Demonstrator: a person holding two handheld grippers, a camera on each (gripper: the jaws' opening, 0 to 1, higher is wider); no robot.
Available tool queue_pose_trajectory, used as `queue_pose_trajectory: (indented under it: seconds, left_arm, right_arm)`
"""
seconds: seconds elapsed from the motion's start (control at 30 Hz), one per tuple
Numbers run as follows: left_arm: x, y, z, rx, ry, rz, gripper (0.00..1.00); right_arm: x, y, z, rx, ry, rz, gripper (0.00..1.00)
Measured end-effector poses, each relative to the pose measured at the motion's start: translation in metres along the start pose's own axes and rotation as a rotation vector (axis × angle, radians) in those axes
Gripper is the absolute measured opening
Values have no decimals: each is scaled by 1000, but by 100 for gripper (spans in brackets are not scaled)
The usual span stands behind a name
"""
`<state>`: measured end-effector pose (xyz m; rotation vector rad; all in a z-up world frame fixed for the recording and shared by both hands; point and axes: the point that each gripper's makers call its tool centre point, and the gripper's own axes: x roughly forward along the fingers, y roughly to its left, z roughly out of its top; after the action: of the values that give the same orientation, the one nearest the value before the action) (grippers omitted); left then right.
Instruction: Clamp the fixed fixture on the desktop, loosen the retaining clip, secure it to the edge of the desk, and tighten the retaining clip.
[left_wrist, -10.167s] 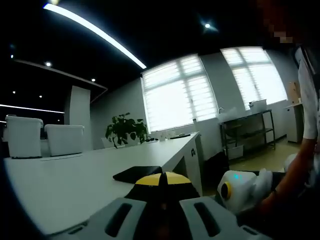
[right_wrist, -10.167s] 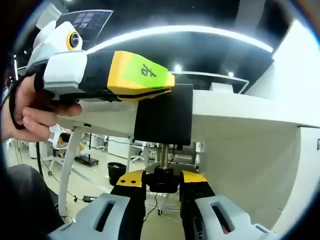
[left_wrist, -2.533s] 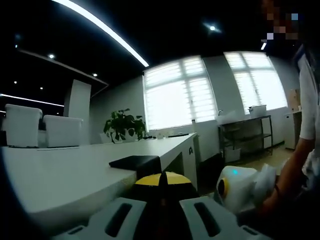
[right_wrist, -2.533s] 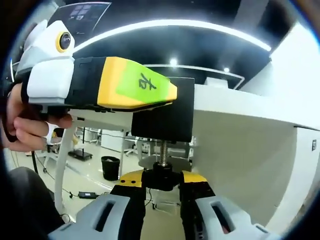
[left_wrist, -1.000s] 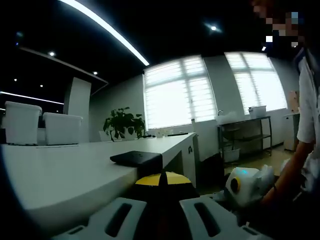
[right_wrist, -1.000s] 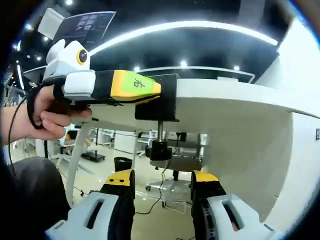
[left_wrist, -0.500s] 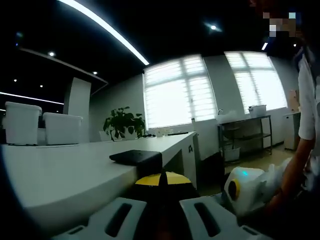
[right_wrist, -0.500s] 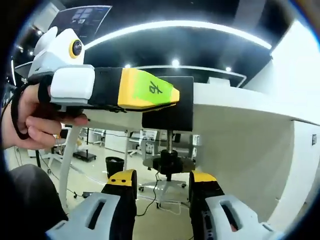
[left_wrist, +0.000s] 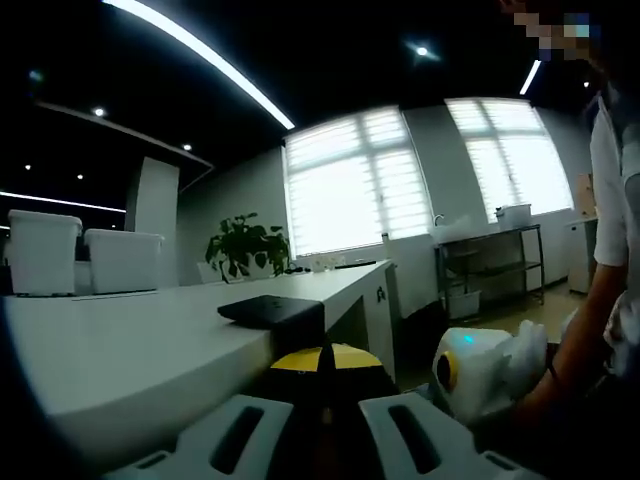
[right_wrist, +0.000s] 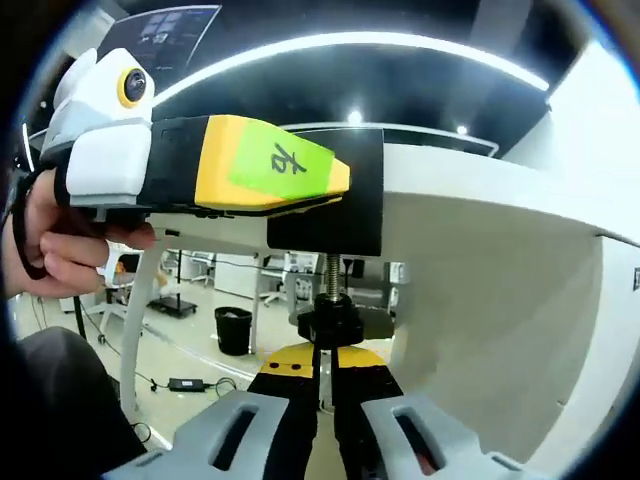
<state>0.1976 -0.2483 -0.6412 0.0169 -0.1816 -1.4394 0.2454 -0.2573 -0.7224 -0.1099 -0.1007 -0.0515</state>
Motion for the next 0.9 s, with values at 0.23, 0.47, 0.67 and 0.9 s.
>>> queue_pose_trajectory:
  seconds: [0.23,0.47,0.67,0.9]
  left_arm:
    - [0,-1,0,15,5,1,3]
    - [0,-1,-1,31,10,3,3]
    - [0,-1,-2,36,11,3,3]
    - [0,-2,-4,82,21,-4,3]
  right_arm:
    - [2,8,1,30,-11,31,25]
    - [4,10,3,55,-16,15,30]
    - [6,3,6,70,-17,-21,28]
    - [11,-5,8,94,2,-55,22]
